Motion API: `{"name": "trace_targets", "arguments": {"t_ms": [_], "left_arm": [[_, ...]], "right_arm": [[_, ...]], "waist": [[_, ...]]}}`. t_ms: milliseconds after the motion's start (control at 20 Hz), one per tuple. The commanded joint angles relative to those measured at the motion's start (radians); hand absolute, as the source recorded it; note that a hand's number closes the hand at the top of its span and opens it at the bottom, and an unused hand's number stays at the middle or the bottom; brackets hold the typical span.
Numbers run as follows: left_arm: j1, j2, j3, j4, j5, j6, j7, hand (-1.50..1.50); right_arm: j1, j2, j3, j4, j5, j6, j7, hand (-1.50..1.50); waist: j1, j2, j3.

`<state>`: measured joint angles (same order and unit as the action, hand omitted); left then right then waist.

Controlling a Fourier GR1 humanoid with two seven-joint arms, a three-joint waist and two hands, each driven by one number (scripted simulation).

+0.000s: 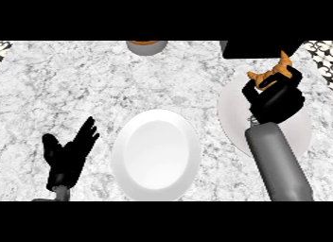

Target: Pick the croissant from the plate and place it in the plate

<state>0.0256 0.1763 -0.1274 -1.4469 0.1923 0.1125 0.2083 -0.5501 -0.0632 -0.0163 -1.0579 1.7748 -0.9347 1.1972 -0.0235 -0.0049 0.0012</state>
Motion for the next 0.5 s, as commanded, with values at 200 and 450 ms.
{"name": "trace_targets", "arguments": {"t_ms": [200,450], "left_arm": [[-0.023,-0.030,-0.020,0.015,-0.040,0.012,0.000,0.00],[0.015,-0.021,-0.017,0.002,-0.017,-0.020,-0.027,0.00]], "right_arm": [[0.068,-0.013,-0.160,-0.002,-0.049,-0.156,0.018,1.50],[0.129,-0.090,-0.191,0.116,-0.393,-0.018,-0.066,-1.50]], "waist": [[0.025,0.007,-0.001],[0.034,0.011,0.001]]}}
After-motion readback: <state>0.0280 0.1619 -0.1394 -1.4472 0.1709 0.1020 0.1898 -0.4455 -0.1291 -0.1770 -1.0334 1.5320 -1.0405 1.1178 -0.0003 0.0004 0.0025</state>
